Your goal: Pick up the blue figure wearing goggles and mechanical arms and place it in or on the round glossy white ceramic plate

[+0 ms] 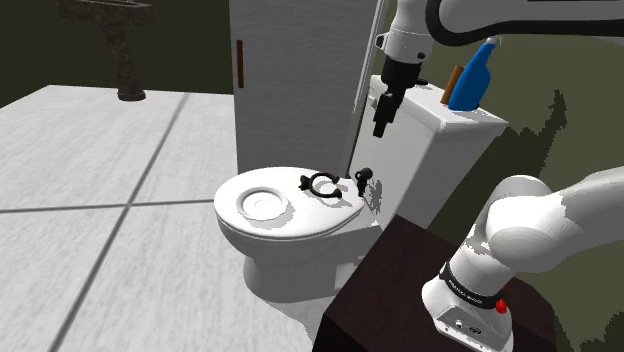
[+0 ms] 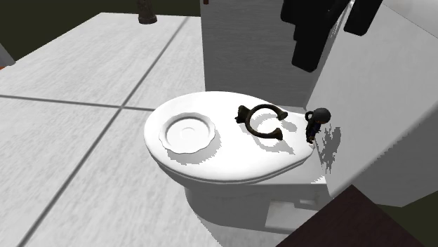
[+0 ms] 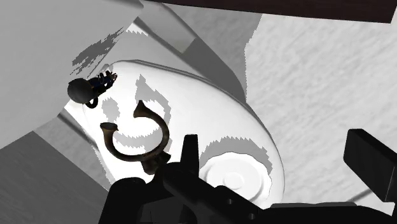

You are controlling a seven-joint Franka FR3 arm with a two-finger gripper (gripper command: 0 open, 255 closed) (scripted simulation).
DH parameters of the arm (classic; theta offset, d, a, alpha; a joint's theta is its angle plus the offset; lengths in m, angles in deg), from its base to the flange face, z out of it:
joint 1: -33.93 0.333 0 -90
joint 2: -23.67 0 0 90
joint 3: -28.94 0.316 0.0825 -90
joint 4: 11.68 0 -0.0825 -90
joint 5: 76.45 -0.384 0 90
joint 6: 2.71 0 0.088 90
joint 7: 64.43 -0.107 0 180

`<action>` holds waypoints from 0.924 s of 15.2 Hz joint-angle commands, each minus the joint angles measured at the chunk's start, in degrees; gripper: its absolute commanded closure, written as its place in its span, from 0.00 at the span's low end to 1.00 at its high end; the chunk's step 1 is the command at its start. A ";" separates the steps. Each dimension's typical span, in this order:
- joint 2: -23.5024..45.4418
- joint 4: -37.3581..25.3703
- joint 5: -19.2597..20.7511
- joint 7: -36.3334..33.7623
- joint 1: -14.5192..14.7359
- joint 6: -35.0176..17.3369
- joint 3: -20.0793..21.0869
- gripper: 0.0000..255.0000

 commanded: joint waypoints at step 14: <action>12.60 6.81 7.56 16.38 -4.24 -19.20 -14.47 0.00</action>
